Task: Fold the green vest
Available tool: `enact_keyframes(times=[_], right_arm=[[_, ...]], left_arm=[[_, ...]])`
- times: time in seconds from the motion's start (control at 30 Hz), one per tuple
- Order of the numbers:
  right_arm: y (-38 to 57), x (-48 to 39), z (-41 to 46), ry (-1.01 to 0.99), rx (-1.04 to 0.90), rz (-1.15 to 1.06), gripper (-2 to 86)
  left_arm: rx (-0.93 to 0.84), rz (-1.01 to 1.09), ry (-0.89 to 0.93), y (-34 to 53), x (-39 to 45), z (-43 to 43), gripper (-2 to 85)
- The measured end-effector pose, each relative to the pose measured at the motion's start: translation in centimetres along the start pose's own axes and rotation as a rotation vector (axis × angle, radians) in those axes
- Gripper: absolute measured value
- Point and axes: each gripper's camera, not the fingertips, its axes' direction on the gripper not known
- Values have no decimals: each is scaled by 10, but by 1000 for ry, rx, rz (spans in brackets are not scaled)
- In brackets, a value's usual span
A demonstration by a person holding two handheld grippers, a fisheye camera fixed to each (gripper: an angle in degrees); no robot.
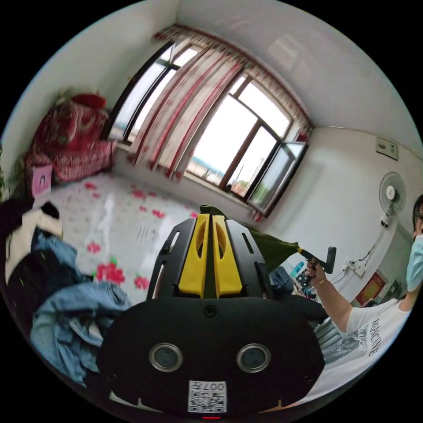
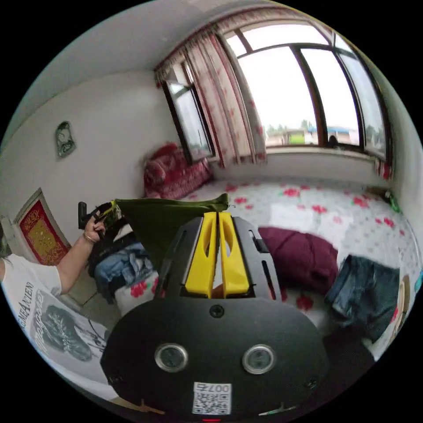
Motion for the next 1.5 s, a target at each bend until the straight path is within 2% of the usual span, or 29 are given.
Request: enact_keyframes(times=[0.13,0.3,0.47,0.53,0.7,0.8,1.0,1.2,1.37,1.5], right_arm=[[-32,-42,-78,-43,240,-136,-2],[13,-69,-133,-59,298,-241,-2],[91,-73,-139,4,116,-226,-2],[135,-69,-124,57,-42,-179,-2],[225,-48,-83,68,-308,38,-2],[270,-38,-65,56,-427,176,-3],[300,-24,-55,-9,-499,331,-2],[261,4,-27,-32,-438,338,-1],[228,40,31,64,-442,404,9],[230,55,69,180,-570,471,19]], left_arm=[[124,134,5,-34,42,-59,-9],[136,177,55,6,62,-110,-9],[-20,167,24,90,64,-106,-9],[-91,122,9,131,55,-98,-9],[-376,-180,-79,261,13,-71,-9],[-456,-303,-66,302,3,-69,-9],[-517,-288,-52,304,5,-52,-9],[-515,-288,-66,266,-21,13,-2],[-624,-313,-112,241,-48,109,45],[-727,-255,-225,237,-44,151,71]])
